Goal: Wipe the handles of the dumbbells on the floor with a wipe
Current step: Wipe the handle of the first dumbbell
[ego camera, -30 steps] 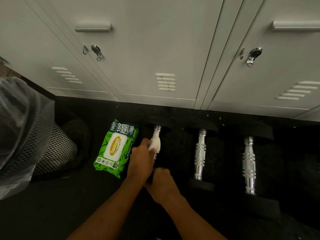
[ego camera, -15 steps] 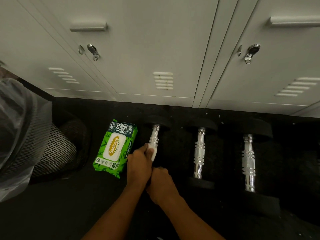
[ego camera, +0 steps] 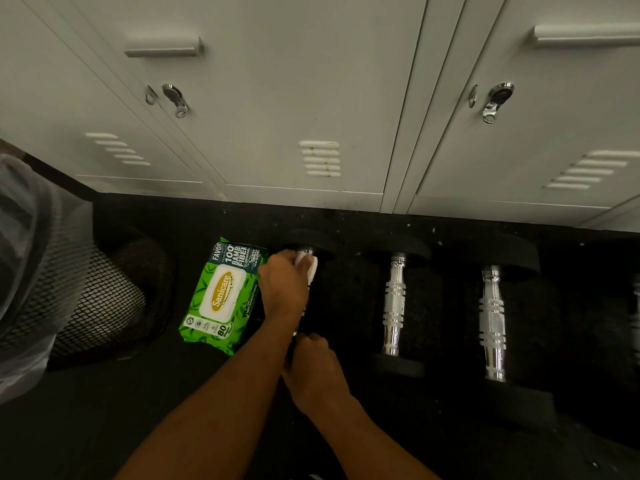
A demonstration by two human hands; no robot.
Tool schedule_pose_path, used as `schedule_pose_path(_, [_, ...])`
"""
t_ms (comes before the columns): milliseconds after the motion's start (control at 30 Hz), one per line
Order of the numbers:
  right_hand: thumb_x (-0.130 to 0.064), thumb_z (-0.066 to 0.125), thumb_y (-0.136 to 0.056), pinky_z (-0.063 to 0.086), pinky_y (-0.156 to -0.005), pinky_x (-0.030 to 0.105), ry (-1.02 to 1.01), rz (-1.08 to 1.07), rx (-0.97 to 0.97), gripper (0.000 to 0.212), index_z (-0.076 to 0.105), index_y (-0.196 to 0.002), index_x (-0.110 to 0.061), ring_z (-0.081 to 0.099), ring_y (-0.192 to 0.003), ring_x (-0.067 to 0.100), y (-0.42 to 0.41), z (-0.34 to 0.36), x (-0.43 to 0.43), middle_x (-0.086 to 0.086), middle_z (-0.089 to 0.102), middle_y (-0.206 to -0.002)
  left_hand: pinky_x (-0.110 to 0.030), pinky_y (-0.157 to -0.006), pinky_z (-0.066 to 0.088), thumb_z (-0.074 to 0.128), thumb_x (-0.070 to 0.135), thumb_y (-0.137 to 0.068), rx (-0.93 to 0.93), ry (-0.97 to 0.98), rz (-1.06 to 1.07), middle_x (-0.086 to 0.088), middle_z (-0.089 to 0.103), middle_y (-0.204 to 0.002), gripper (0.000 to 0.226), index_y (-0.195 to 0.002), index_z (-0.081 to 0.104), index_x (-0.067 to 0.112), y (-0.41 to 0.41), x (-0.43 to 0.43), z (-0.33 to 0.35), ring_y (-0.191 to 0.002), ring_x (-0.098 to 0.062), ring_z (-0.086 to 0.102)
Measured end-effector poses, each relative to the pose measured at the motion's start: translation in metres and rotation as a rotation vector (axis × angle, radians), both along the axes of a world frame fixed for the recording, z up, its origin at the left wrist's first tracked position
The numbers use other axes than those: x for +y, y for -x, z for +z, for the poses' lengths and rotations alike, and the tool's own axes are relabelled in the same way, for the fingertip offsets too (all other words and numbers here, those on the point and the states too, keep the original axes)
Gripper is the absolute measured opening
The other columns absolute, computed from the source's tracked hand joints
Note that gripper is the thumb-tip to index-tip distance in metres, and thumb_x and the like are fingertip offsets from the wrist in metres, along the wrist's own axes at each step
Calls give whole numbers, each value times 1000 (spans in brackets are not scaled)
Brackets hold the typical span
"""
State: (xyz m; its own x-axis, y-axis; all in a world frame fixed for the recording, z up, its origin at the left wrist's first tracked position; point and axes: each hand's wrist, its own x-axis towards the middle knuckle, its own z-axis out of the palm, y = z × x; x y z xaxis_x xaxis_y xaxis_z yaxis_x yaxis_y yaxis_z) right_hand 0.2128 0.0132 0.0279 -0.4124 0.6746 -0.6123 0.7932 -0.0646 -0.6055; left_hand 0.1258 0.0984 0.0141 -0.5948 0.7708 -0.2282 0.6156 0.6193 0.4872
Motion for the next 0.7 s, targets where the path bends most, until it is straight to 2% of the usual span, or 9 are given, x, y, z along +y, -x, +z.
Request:
schedule_pose_path(100, [-31,51,-96,46,-90,30,-18,42,-23,34,56,-118,-7,55,-110,24,1,2,0,14,56,-121,-25,-63,45,54,47,-94,18,50,-10,-11,71,-98,41,-109,69,13,-1,-3,-6,-86,-22,66])
schedule_pose_path(233, [-30,58,-92,49,-88,33,-31,-3,11,31,61,-114,-7,57,-106,25,1,3,-2,14,58,-117,-37,-76,51,49,49,-95,120,138,-121,-13,68,-106,45,-122,61,16,-1,-16,-2,-94,-28,64])
schedule_pose_path(367, [-27,60,-91,51,-88,37,-31,-23,22,29,61,-113,-9,57,-104,27,1,4,-3,14,58,-116,-37,-79,49,54,47,-93,155,188,-177,-12,66,-108,43,-121,60,15,1,-36,7,-96,-27,63])
schedule_pose_path(500, [-26,60,-90,52,-87,36,-56,-24,30,29,60,-115,-11,58,-102,25,2,3,-5,12,59,-114,-36,-80,48,60,48,-89,146,280,-198,-11,63,-111,43,-114,60,13,3,-55,12,-100,-26,60])
schedule_pose_path(700, [-30,62,-89,56,-80,36,-50,-32,49,34,59,-116,-11,62,-90,22,1,1,-4,11,60,-109,-35,-82,48,66,47,-86,145,391,-216,-11,61,-111,46,-115,60,12,9,-70,14,-102,-26,60])
